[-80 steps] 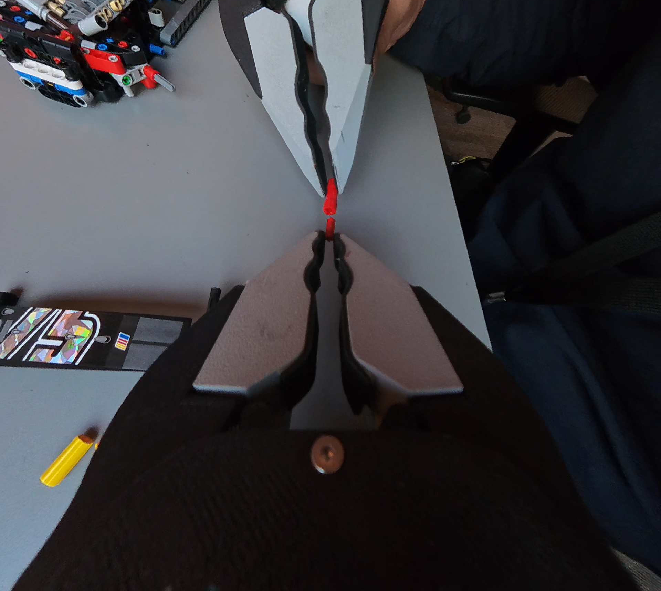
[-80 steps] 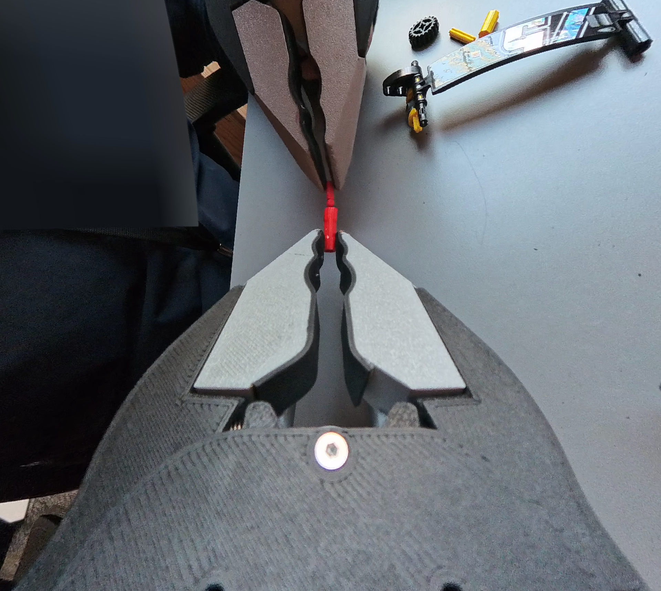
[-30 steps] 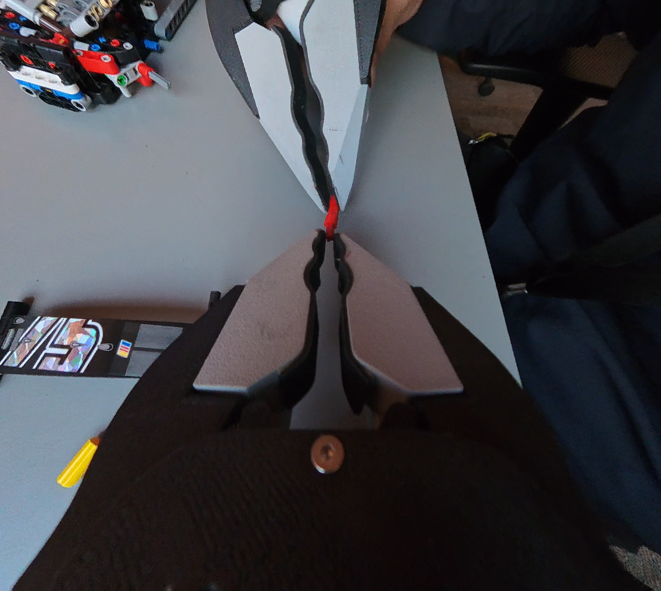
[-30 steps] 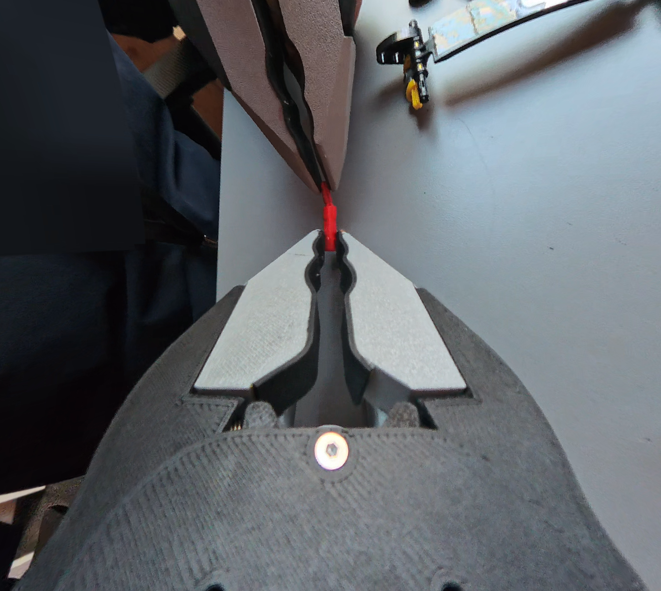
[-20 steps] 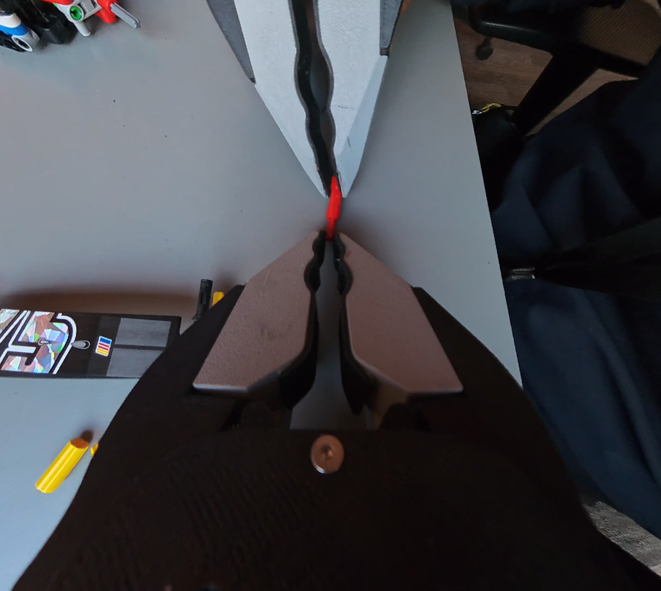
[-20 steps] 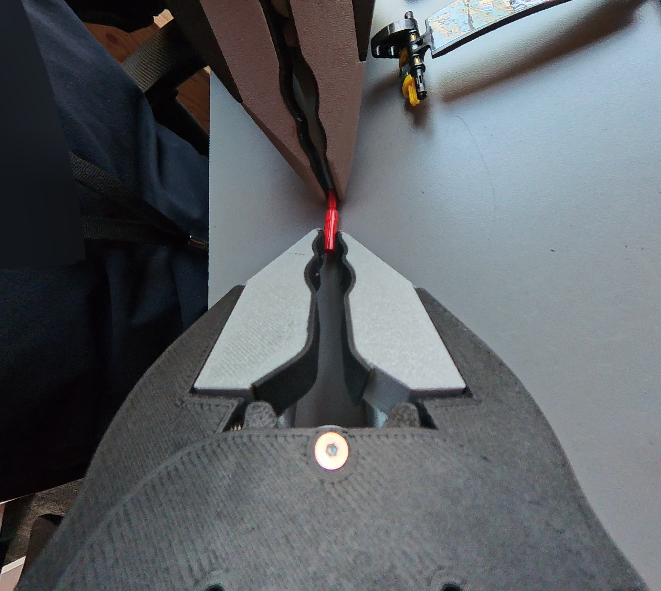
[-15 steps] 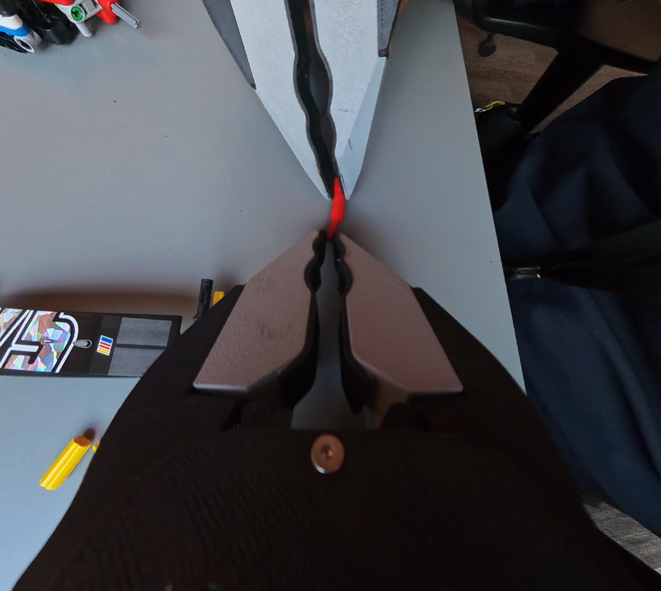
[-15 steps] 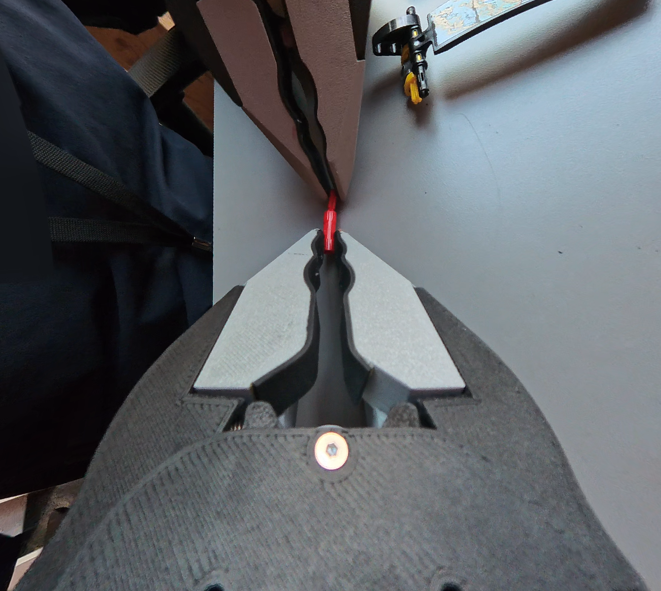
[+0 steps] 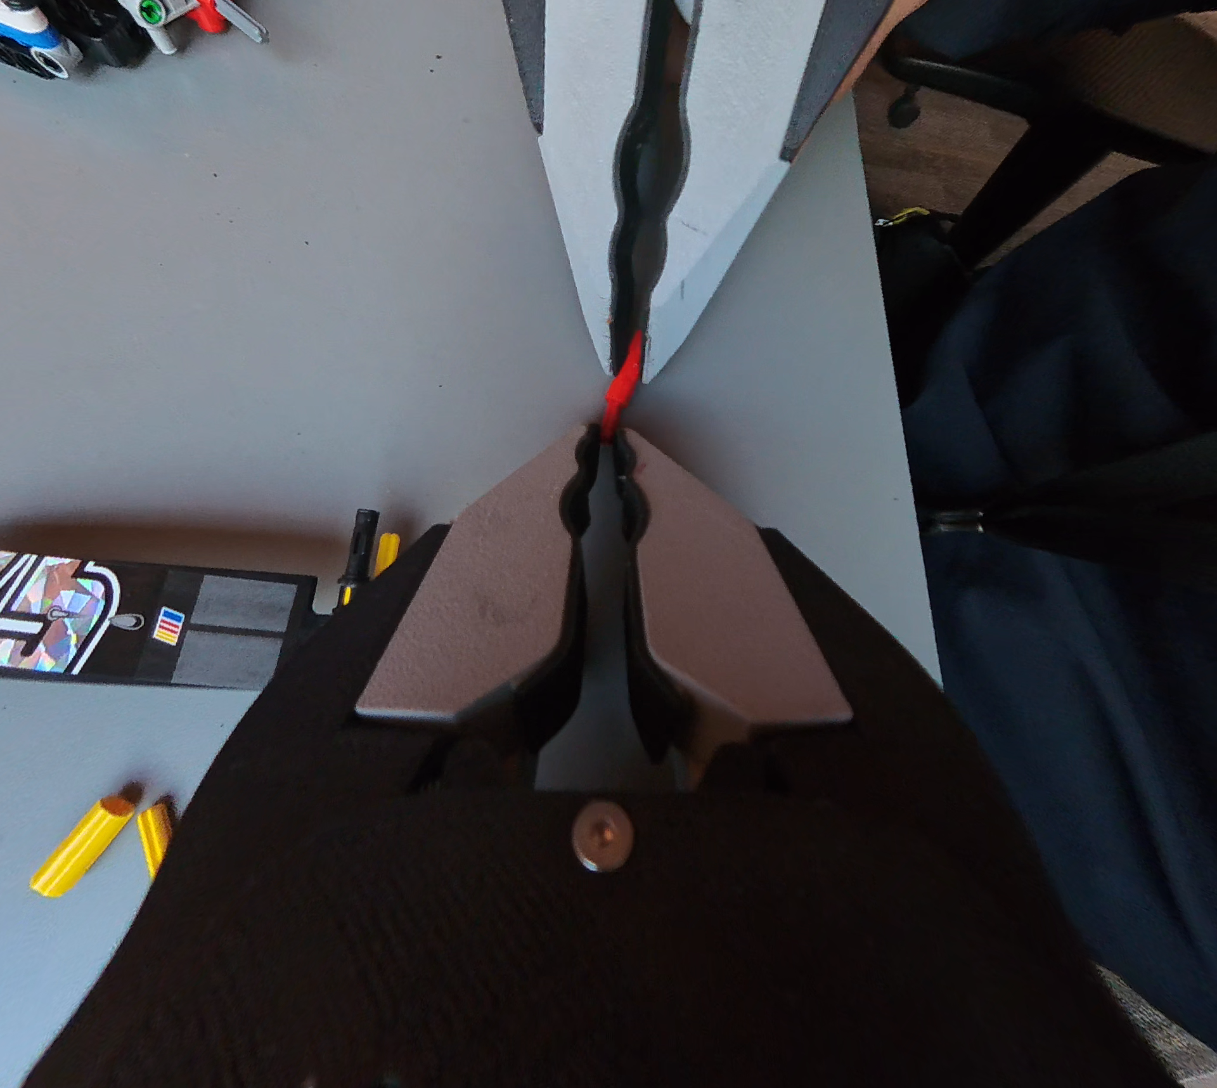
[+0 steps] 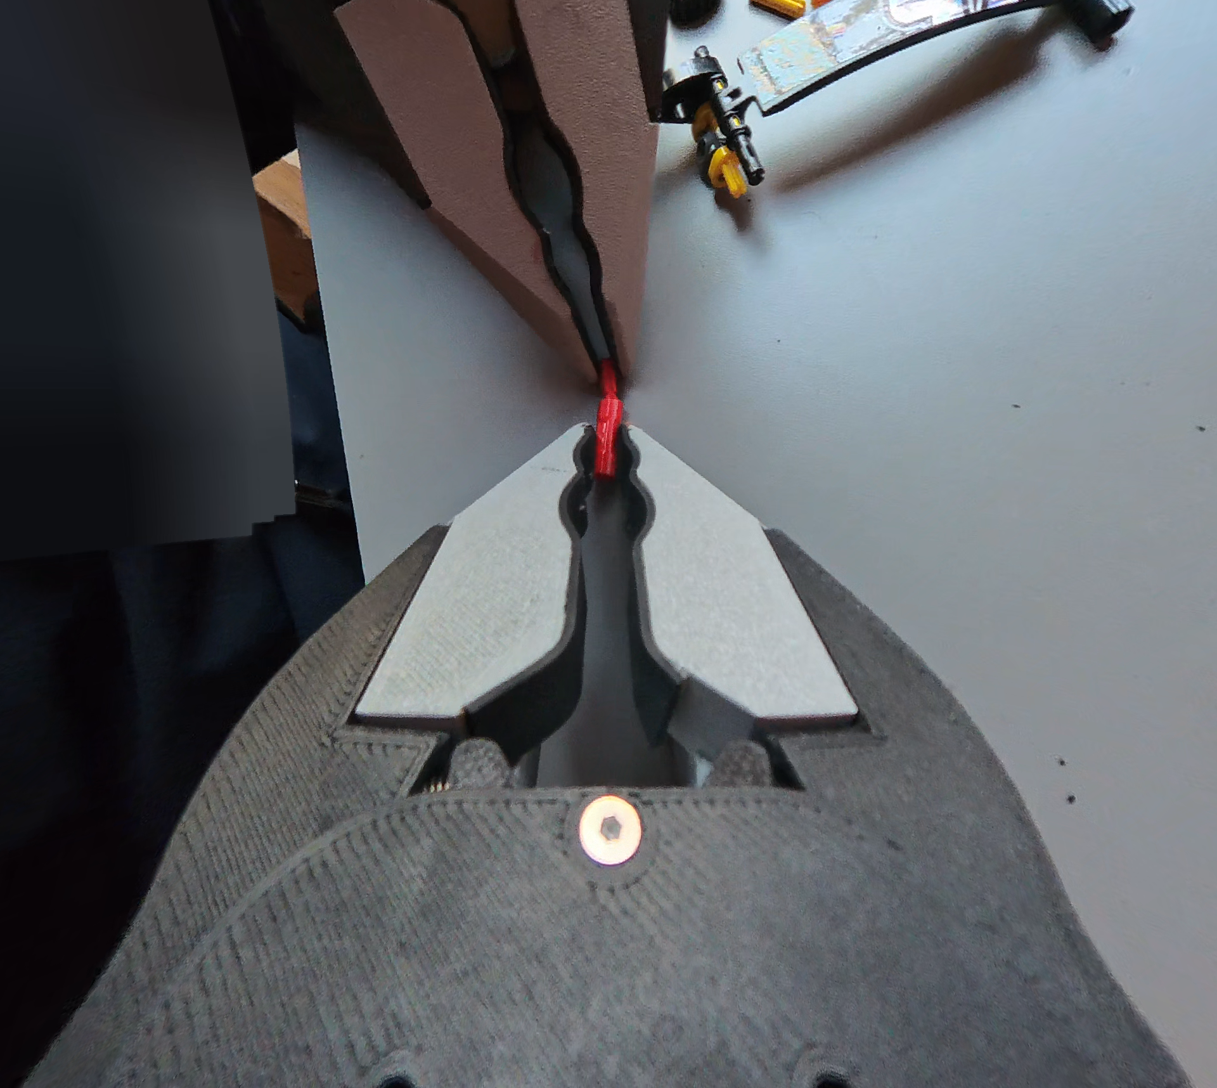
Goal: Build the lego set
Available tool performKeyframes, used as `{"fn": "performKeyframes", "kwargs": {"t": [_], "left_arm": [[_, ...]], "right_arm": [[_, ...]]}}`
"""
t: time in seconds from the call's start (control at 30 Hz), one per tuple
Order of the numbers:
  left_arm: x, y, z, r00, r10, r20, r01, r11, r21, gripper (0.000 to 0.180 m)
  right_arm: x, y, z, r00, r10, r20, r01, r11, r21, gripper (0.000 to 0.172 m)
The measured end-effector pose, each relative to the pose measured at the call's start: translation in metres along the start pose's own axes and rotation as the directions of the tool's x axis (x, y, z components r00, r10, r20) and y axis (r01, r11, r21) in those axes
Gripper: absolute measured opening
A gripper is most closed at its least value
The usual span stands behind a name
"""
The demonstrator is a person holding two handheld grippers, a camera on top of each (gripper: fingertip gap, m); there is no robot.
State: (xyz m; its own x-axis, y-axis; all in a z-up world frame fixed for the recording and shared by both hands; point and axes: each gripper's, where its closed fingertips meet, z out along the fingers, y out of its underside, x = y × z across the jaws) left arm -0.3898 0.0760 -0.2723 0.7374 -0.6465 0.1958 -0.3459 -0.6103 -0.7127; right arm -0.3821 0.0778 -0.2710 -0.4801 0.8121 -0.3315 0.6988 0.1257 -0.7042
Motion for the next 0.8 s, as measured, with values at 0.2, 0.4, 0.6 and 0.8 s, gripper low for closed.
{"fn": "performKeyframes", "kwargs": {"t": [0.2, 0.4, 0.6, 0.8], "left_arm": [[0.0015, -0.0001, 0.0010, 1.000, 0.014, 0.009, -0.014, 1.000, -0.004, 0.001], [0.0025, -0.0004, 0.0018, 1.000, 0.015, -0.005, -0.015, 1.000, -0.009, 0.001], [0.0011, -0.0016, 0.0027, 0.998, 0.023, 0.066, -0.023, 1.000, -0.005, 0.001], [-0.0005, -0.0027, 0.0033, 0.996, -0.044, 0.076, 0.044, 0.999, 0.008, 0.001]], "right_arm": [[-0.0006, 0.0014, 0.0007, 0.996, -0.076, -0.035, 0.075, 0.997, -0.020, 0.003], [-0.0005, 0.0020, 0.0009, 0.996, -0.084, -0.038, 0.084, 0.996, -0.016, 0.003], [0.0008, 0.0017, 0.0010, 0.995, -0.022, -0.098, 0.023, 1.000, 0.008, 0.003], [0.0036, 0.0007, 0.0011, 0.981, -0.049, -0.188, 0.052, 0.999, 0.011, 0.003]]}}
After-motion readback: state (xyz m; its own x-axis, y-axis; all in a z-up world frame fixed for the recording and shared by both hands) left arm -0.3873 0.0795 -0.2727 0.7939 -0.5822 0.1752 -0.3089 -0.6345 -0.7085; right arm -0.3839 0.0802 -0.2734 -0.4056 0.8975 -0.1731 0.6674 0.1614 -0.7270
